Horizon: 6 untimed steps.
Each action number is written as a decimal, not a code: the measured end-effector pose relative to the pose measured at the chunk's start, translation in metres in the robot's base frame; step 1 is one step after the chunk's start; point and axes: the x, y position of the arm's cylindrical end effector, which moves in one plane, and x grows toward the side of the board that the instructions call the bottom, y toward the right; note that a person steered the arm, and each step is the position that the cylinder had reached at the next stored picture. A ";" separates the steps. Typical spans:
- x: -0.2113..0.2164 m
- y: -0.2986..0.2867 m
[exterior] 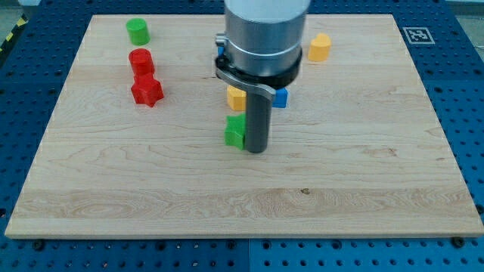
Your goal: Push the green star left a bit
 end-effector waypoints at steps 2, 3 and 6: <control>-0.013 -0.004; -0.044 0.012; -0.049 0.003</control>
